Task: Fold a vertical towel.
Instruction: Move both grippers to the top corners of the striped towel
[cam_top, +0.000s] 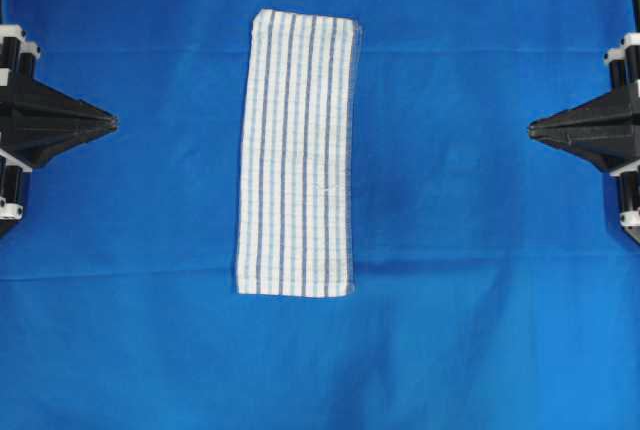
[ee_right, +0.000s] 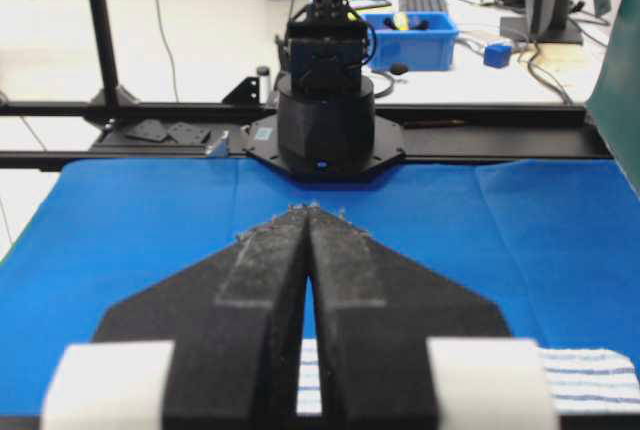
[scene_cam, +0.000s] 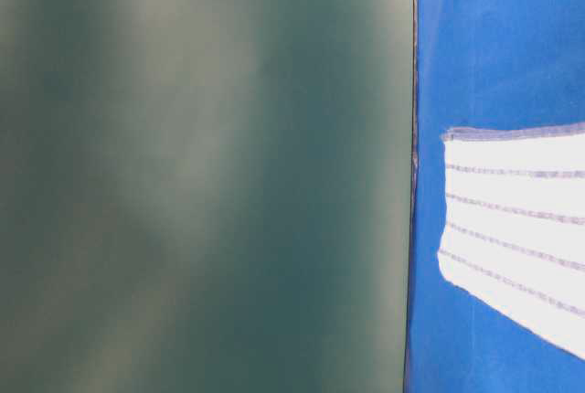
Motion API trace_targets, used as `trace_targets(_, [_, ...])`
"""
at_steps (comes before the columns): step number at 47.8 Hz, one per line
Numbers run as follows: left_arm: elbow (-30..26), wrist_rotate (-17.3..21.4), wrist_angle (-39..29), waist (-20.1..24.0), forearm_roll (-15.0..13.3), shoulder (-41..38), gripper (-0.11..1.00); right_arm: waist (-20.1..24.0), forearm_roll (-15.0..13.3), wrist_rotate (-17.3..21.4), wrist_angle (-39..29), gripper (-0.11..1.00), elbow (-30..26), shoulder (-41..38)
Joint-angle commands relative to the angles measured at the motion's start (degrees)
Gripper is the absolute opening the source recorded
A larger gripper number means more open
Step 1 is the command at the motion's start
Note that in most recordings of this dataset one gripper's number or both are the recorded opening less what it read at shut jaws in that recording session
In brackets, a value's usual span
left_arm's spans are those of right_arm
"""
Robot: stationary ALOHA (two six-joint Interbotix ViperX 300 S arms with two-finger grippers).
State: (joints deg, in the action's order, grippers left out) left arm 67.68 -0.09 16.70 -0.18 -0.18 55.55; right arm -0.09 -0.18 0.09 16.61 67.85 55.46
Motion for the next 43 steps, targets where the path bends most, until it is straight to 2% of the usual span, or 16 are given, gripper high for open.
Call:
trace_targets(1, [-2.5, -1.3, -0.1, 1.1, -1.9, -1.6, 0.00, 0.0, 0.4, 0.6, 0.4, 0.00, -2.3, -1.0])
trace_targets(9, [-3.7, -1.5, -0.5, 4.3, -1.9, -6.6, 0.00, -2.5, 0.6, 1.3, -1.1, 0.00, -5.6, -5.7])
trace_targets(19, [-6.0, -1.6, -0.6, 11.6, -1.9, -16.3, 0.00, -10.6, 0.7, 2.5, -5.4, 0.00, -10.5, -15.5])
trace_targets(27, [-8.3, -1.5, -0.9, 17.1, -1.9, -24.2, 0.01, -17.1, 0.5, 2.5, -6.4, 0.00, -13.8, -25.8])
trace_targets(32, [-10.2, -1.2, -0.6, 20.7, -1.9, -30.8, 0.02, -19.6, -0.3, 1.8, -8.3, 0.01, -16.8, -32.3])
trace_targets(34, [-10.9, -1.1, -0.3, 21.9, -1.9, -33.6, 0.07, -20.5, -0.9, 1.7, -9.3, 0.01, -18.2, -35.1])
trace_targets(37, [-12.4, -1.1, -0.3, 23.3, -1.9, -37.4, 0.21, -22.3, -2.3, 1.7, -10.7, 0.06, -20.4, -39.7])
trace_targets(43, [-15.7, -0.9, 0.3, 25.5, -1.9, -45.7, 0.57, -24.9, -3.7, 1.6, -11.3, 0.43, -23.6, -47.2])
